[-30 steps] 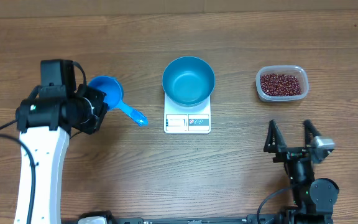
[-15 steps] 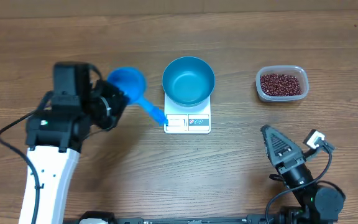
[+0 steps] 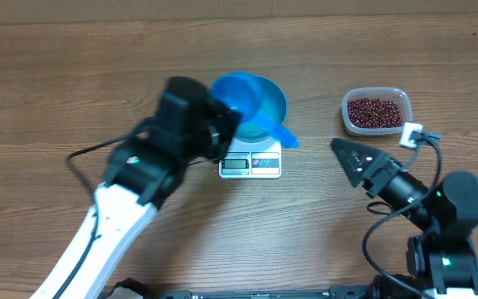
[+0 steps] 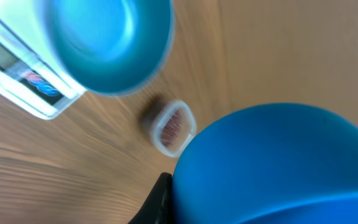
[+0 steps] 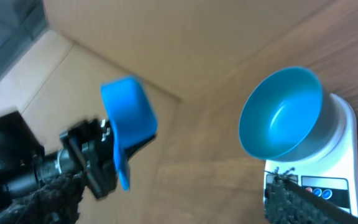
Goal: Scoop item into bowl and weigh 150g on scale
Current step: 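Lift the blue scoop with the left gripper toward the scale, then close the right gripper on the scoop handle beside the left gripper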
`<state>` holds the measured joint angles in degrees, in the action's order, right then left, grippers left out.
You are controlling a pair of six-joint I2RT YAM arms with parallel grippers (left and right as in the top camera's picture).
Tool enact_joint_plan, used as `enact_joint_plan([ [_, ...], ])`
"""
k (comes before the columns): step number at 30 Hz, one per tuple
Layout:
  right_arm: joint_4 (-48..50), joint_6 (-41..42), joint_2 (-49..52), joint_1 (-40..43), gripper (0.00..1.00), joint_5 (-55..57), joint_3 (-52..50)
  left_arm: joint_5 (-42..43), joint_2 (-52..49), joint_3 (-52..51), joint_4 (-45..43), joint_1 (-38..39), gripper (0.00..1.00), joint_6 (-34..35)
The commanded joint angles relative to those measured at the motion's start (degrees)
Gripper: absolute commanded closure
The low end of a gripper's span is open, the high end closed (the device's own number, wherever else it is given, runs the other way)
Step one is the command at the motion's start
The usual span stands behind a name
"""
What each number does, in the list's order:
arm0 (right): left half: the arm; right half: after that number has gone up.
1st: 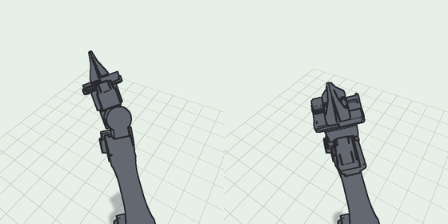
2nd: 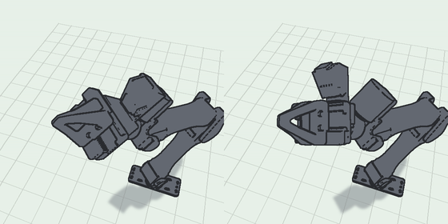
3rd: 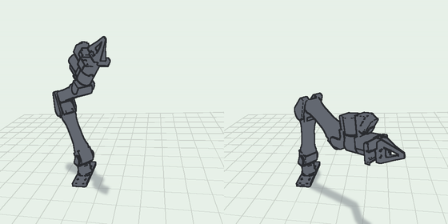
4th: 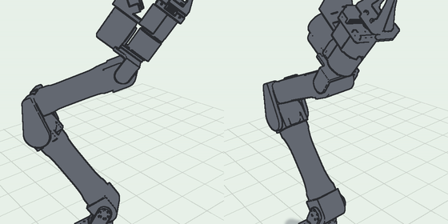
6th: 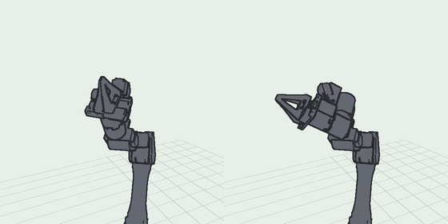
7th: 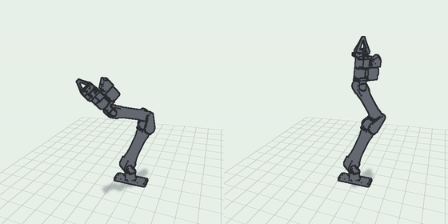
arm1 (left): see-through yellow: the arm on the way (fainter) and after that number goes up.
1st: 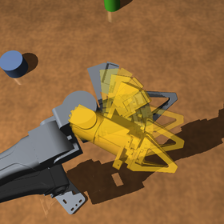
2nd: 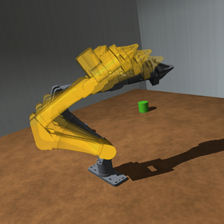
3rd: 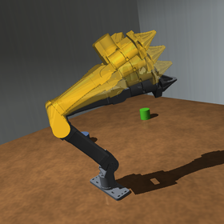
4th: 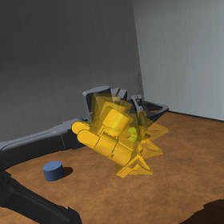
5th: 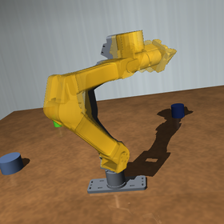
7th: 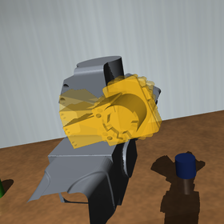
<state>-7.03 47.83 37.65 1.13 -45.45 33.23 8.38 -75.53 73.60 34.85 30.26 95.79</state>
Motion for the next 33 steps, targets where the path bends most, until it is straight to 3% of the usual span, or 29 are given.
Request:
enact_joint_plan([
  [1, 2.03, -3.26, 2.08, -3.69, 0.14, -2.12, 1.01, -2.95, -4.59, 0.52, -4.5, 2.91, 0.96, 10.01],
  [9, 4.81, -12.41, 2.82, -14.67, 0.19, 10.99, 1.01, 7.61, -11.43, 0.52, -11.28, 3.41, 0.95, 13.99],
  [17, 3.06, -18.71, 2.99, -19.54, 0.2, 23.43, 1.01, 16.92, -10.4, 0.52, -8.92, 0.76, 0.96, 9.33],
  [24, 3.13, -21.31, 3.04, -19.56, 0.21, 22.99, 1.01, 22.86, -9.79, 0.52, 1.36, -4.02, 0.96, 4.9],
  [33, 3.19, -20.22, 5.07, -19.56, 0.38, 16.61, 1.01, 21.22, -9.86, 0.52, -3.21, -0.17, 0.95, 5.11],
])
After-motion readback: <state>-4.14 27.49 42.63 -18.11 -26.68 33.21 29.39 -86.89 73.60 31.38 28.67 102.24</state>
